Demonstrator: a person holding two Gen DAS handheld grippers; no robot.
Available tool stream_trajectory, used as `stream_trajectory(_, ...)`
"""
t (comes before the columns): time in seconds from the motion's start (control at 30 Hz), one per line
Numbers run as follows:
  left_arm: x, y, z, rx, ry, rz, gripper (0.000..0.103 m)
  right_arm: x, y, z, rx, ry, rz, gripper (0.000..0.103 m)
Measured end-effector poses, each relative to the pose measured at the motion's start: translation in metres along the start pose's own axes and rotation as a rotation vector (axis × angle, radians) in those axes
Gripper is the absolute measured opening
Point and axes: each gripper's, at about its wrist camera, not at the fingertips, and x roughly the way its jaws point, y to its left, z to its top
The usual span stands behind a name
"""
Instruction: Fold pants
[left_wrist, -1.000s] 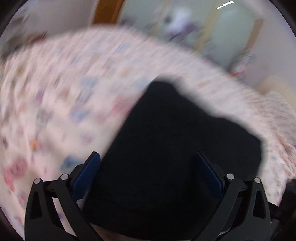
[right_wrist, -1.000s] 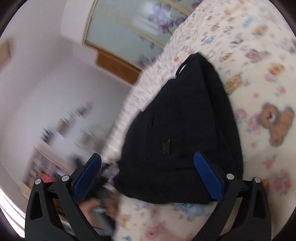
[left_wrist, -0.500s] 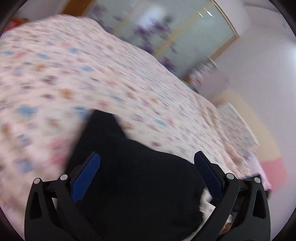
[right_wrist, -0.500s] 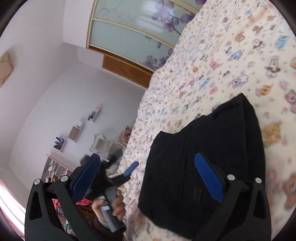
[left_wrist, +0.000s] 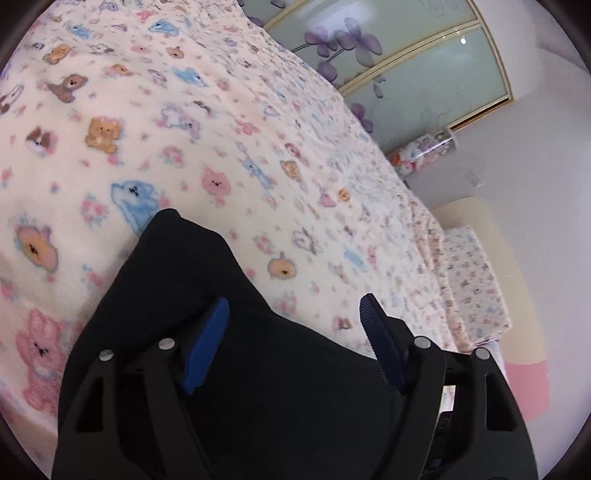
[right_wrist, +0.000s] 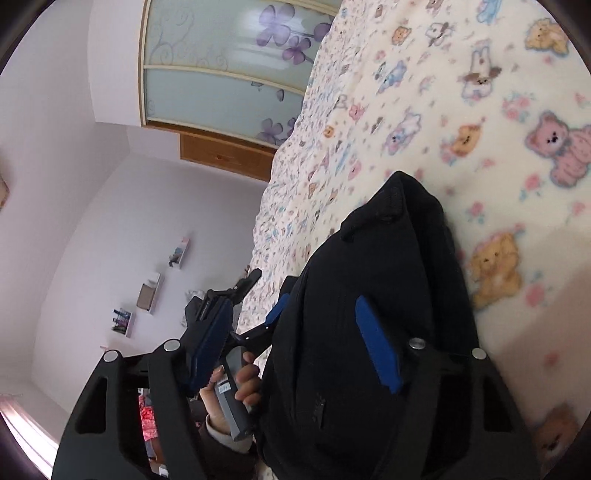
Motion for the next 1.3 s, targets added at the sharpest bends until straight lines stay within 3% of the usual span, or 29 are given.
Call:
stream_trajectory(0.07, -0.013, -0.011, -0.003, 0.04, -0.012, -0.015, 0.101, -0.003, 0.015, -0.001, -0.033, -0.002, 0.0, 0.102)
stream_trajectory(0.17, -0.037, -0.022, -0.008, 0.073, -0.109, -0.075, 0.101, -0.007, 0.048, -0.005, -0.161, -0.04, 0.016, 0.102)
stream_trajectory(0.2, -0.038, -0.02, -0.008, 0.076, -0.12, -0.035, 0.101, -0.004, 0.051, -0.005, -0.172, -0.038, -0.018, 0.102)
stream_trajectory(0.27, -0.028, -0.009, -0.005, 0.046, -0.08, 0.077, 0.101, 0.008, 0.038, -0.001, -0.118, -0.016, -0.085, 0.102)
stream_trajectory(0.3, -0.022, 0.0, -0.004, 0.034, -0.041, 0.058, 0.101, 0.017, 0.022, 0.002, -0.066, 0.017, -0.092, 0.102)
stream_trajectory(0.37, -0.029, 0.0, -0.006, 0.047, -0.049, 0.041, 0.101, 0.015, 0.009, 0.004, -0.023, 0.001, -0.045, 0.102)
stream_trajectory(0.47, -0.054, -0.011, -0.016, 0.057, -0.059, 0.05, 0.101, -0.003, 0.025, -0.001, -0.033, -0.013, -0.086, 0.102)
stream_trajectory(0.57, -0.087, -0.019, -0.037, 0.112, -0.06, -0.009, 0.101, -0.024, 0.056, -0.029, -0.163, 0.02, -0.001, 0.102)
stream_trajectory(0.63, -0.113, -0.027, -0.065, 0.204, -0.074, 0.017, 0.101, -0.029, 0.065, -0.05, -0.212, 0.065, 0.026, 0.102)
stream_trajectory(0.7, -0.13, -0.032, -0.095, 0.289, -0.09, 0.031, 0.101, -0.031, 0.072, -0.067, -0.251, 0.103, 0.011, 0.102)
stream_trajectory(0.8, -0.143, -0.034, -0.124, 0.333, -0.118, -0.003, 0.101, -0.028, 0.079, -0.094, -0.317, 0.146, -0.019, 0.102)
stream_trajectory(0.9, -0.132, -0.025, -0.136, 0.298, -0.116, -0.008, 0.101, -0.027, 0.078, -0.101, -0.344, 0.121, -0.019, 0.102)
stream_trajectory(1.0, -0.113, -0.008, -0.136, 0.238, -0.058, 0.041, 0.101, -0.017, 0.051, -0.096, -0.275, 0.123, -0.069, 0.102)
stream_trajectory(1.1, -0.101, -0.012, -0.146, 0.384, -0.061, 0.13, 0.101, -0.021, 0.026, -0.101, -0.223, 0.12, 0.021, 0.102)
stream_trajectory(1.17, -0.096, -0.019, -0.153, 0.448, -0.067, 0.189, 0.101, -0.021, 0.027, -0.101, -0.244, 0.121, 0.01, 0.102)
stream_trajectory(1.3, -0.097, -0.016, -0.156, 0.46, -0.087, 0.179, 0.101, -0.019, 0.038, -0.11, -0.327, 0.107, -0.015, 0.102)
